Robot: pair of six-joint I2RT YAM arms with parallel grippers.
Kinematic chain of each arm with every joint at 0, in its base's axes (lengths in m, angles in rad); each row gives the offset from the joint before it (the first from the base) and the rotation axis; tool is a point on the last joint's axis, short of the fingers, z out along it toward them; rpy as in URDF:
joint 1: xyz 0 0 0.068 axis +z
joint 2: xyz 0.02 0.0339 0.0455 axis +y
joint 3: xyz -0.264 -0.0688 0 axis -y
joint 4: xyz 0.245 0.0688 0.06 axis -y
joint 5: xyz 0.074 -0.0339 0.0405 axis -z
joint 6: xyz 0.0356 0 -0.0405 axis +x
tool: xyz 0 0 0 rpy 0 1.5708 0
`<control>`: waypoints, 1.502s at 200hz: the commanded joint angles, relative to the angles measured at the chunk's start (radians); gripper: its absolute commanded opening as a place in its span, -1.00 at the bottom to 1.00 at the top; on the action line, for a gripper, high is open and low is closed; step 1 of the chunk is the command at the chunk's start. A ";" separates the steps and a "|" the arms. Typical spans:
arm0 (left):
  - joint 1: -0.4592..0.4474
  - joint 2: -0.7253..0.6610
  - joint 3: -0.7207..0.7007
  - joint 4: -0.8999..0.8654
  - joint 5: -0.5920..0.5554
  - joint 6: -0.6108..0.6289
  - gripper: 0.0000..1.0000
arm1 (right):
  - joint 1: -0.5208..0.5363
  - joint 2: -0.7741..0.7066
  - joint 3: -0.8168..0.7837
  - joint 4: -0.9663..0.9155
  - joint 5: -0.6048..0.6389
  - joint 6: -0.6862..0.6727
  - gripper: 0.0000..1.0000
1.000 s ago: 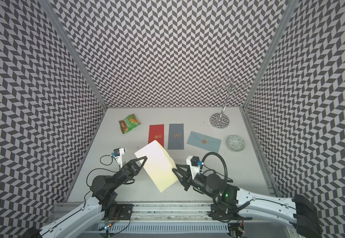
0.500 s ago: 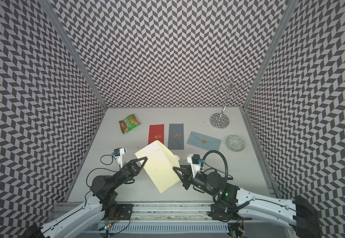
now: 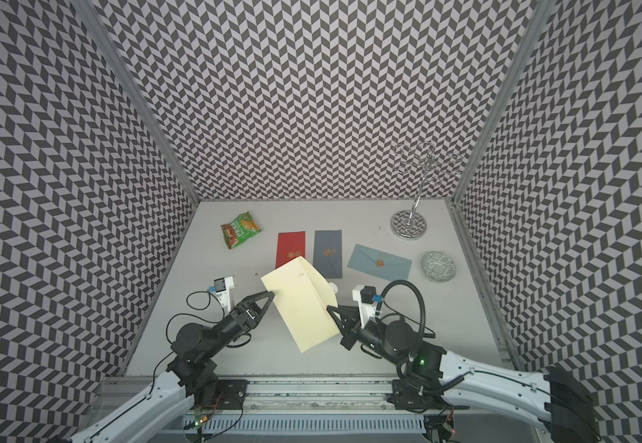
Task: Open the envelope
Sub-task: Open the envelope flap on the envelope, then place the envelope at the center of the board.
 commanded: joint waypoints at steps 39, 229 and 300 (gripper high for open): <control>0.006 -0.156 0.244 -0.616 -0.306 0.191 0.55 | -0.169 0.175 -0.075 0.203 -0.115 0.286 -1.00; 0.004 -0.125 0.556 -0.925 -0.574 0.397 0.77 | -0.034 1.446 0.925 0.241 -0.104 0.593 -1.00; 0.004 -0.161 0.533 -0.921 -0.584 0.398 0.78 | -0.021 1.652 1.157 0.125 -0.115 0.644 -1.00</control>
